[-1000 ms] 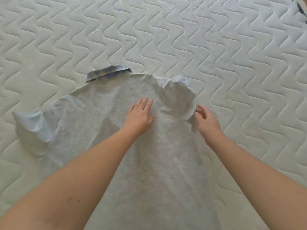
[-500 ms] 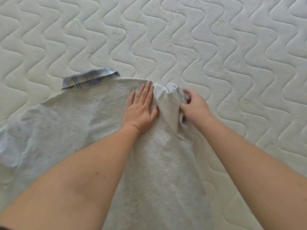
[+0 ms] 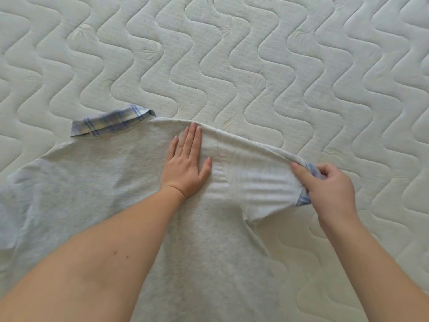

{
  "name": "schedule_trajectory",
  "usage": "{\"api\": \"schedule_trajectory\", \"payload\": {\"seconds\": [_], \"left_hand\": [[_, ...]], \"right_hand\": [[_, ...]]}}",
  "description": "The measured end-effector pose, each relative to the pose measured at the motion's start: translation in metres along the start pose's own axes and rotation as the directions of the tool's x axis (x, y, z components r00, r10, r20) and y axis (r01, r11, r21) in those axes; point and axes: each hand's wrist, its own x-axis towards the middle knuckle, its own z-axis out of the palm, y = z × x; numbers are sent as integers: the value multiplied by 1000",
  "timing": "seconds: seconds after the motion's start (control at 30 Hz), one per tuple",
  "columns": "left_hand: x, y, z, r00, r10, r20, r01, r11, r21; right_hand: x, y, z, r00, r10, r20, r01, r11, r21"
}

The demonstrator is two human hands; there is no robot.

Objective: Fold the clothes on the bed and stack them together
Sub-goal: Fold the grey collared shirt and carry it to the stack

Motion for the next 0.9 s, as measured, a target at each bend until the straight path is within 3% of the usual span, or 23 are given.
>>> {"api": "schedule_trajectory", "payload": {"seconds": [0.13, 0.2, 0.27, 0.3, 0.37, 0.43, 0.5, 0.53, 0.6, 0.67, 0.8, 0.9], "left_hand": [[0, -1, 3, 1000, 19, -4, -19, 1000, 21], [1, -2, 4, 1000, 22, 4, -22, 999, 34], [1, -3, 6, 1000, 26, 1, -26, 999, 48], [1, -3, 7, 1000, 29, -4, -29, 998, 53], [1, -3, 7, 999, 36, -10, -36, 998, 55], [0, -3, 8, 999, 38, -15, -37, 998, 59], [0, -4, 8, 999, 38, -16, -37, 998, 60], [0, -4, 8, 999, 39, -17, -37, 998, 60], [0, -4, 7, 999, 38, -13, -37, 998, 58], [0, -4, 7, 999, 39, -8, -38, 998, 49], [-1, -4, 6, 999, 33, -16, -33, 999, 21], [-1, -4, 6, 998, 39, -38, -39, 999, 1]], "right_hand": [[-4, 3, -3, 965, 91, 246, -39, 978, -206], [-1, 0, -1, 975, 47, 217, 38, 928, -372], [11, -5, 5, 988, -34, 152, 95, 904, -417], [18, -9, 11, 988, -7, 156, 62, 936, -348], [32, -21, 25, 943, 185, 275, -166, 982, -91], [40, -36, 34, 811, 362, 460, -466, 875, 134], [44, -47, 41, 697, 339, 631, -576, 790, 212], [45, -48, 44, 679, 287, 676, -556, 802, 219], [44, -52, 49, 717, 191, 670, -444, 867, 228], [44, -54, 47, 814, 115, 569, -358, 871, 336], [43, -48, 27, 896, -24, 443, -354, 561, 748], [38, -30, 13, 920, -44, 389, -326, 466, 823]]}}
